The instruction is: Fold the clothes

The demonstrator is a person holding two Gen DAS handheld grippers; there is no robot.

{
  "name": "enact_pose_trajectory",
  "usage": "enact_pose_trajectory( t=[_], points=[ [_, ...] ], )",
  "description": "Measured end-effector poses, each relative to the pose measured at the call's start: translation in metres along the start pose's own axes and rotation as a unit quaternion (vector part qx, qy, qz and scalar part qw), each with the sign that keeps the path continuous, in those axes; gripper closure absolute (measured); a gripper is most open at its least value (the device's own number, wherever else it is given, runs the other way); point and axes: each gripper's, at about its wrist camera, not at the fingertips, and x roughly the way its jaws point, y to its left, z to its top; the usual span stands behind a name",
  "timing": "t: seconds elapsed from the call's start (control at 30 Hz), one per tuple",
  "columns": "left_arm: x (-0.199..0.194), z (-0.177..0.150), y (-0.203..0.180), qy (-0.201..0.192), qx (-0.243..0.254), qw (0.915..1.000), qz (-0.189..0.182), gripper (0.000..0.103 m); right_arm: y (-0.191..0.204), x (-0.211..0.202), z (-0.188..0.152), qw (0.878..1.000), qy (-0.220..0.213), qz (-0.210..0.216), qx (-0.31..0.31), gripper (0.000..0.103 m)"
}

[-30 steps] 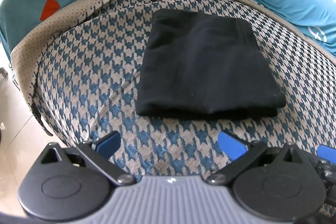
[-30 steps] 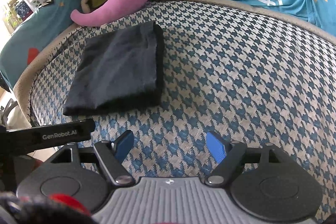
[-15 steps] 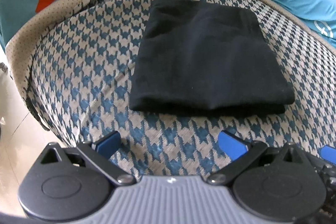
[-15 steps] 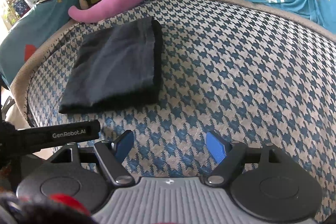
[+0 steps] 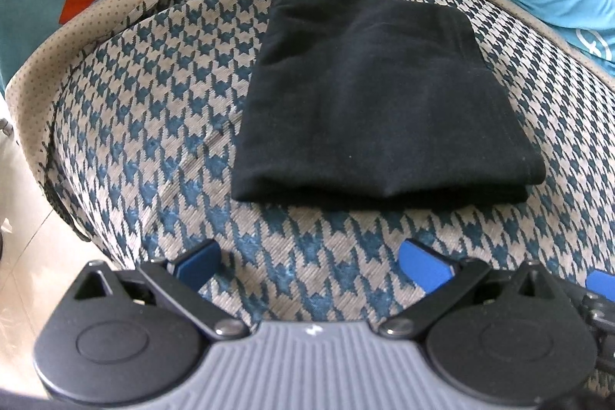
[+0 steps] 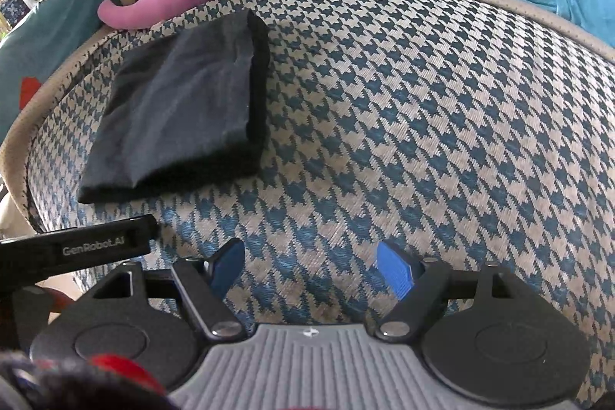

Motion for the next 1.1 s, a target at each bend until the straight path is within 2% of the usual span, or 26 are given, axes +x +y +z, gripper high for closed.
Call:
enact_pose_trajectory(
  t=[0.63, 1.1],
  points=[
    [0.0014, 0.0007, 0.0011, 0.005, 0.004, 1.0000, -0.002, 0.000, 0.0017, 0.0022, -0.0004, 1.000, -0.007, -0.003, -0.005, 0.022],
    [0.0004, -0.0009, -0.0008, 0.007, 0.003, 1.0000, -0.002, 0.000, 0.0030, -0.0039, 0.0016, 0.999, -0.030, 0.026, 0.003, 0.022]
  ],
)
